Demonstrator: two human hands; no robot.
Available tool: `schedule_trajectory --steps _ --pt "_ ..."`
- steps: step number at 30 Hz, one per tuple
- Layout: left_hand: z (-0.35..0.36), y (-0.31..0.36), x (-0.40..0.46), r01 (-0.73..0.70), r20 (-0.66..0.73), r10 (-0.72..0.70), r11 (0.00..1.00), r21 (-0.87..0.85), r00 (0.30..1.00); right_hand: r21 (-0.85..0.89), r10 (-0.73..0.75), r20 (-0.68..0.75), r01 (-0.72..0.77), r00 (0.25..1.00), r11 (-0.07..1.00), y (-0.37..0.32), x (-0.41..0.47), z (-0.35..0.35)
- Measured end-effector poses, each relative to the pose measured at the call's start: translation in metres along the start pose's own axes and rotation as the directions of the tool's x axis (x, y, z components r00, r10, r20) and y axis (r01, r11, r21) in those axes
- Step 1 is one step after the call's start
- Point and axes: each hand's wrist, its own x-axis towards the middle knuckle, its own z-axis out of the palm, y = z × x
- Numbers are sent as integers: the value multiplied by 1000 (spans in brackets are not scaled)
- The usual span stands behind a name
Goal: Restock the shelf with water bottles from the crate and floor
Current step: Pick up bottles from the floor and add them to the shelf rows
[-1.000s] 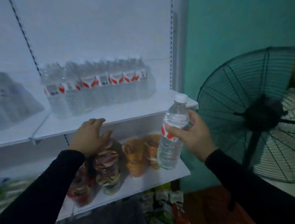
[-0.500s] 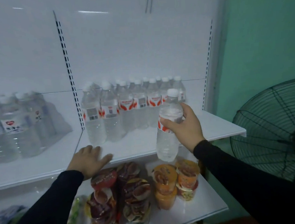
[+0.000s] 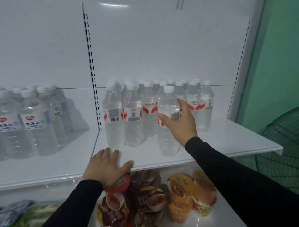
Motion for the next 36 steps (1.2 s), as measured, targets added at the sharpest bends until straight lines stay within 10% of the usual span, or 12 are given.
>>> schedule_trajectory --steps 36 --pt "0 4 -2 26 -15 -26 1000 3 1000 -209 232 101 -207 968 956 71 0 73"
